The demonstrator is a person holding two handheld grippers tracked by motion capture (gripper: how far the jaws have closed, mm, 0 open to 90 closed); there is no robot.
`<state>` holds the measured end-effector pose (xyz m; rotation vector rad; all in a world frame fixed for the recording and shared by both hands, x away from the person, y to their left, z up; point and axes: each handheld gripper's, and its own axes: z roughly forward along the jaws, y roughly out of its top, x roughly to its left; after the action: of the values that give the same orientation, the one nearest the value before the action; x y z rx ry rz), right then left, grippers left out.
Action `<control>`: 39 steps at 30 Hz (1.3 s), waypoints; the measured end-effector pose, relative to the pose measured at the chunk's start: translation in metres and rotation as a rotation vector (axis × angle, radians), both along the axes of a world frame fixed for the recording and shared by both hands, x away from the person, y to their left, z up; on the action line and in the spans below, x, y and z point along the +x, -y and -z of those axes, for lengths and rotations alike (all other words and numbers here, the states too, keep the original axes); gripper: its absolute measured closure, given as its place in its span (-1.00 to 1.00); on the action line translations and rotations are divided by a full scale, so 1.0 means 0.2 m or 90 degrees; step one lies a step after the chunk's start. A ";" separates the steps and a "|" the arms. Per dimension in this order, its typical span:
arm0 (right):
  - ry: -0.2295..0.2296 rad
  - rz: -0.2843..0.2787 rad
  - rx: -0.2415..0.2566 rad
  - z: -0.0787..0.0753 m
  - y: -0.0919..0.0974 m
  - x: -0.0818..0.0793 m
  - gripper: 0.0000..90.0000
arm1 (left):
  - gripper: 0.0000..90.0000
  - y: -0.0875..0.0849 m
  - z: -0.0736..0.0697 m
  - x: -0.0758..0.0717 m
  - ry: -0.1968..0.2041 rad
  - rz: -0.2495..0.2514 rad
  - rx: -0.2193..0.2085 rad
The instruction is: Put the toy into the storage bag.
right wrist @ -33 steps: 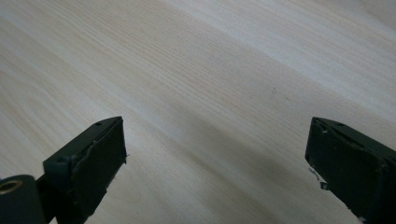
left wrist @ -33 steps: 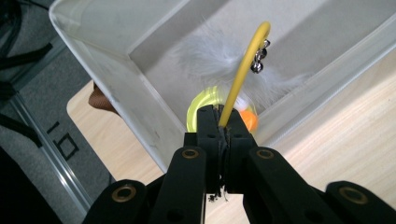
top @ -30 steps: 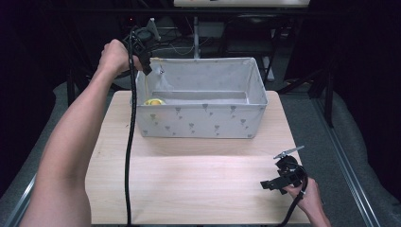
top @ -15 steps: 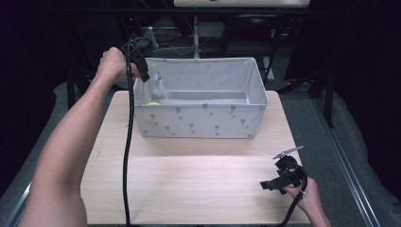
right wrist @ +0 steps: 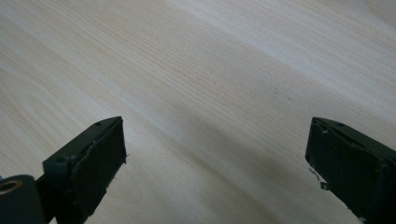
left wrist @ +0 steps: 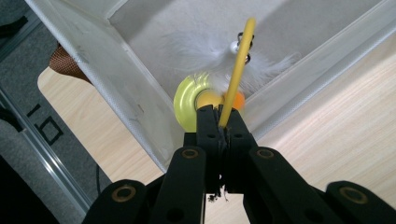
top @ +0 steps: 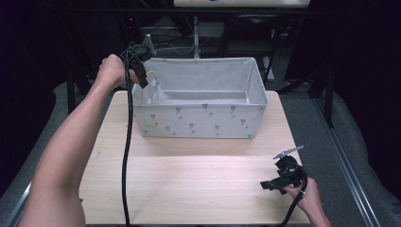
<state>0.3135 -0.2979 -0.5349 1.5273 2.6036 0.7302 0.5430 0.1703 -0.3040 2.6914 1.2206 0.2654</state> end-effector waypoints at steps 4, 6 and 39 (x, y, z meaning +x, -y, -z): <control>0.000 -0.001 0.000 0.00 0.00 0.00 -0.90 | 0.97 0.00 0.05 0.00 -0.011 0.000 0.007; -0.002 0.000 -0.001 0.00 0.00 0.00 -0.90 | 0.97 -0.01 0.07 0.00 -0.018 -0.002 0.008; -0.001 0.001 0.006 0.00 0.00 0.00 -0.90 | 0.41 -0.09 0.09 -0.04 -0.025 -0.028 -0.020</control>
<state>0.3128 -0.2971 -0.5347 1.5338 2.6030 0.7413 0.5351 0.1891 -0.3228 2.6564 1.2858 0.1990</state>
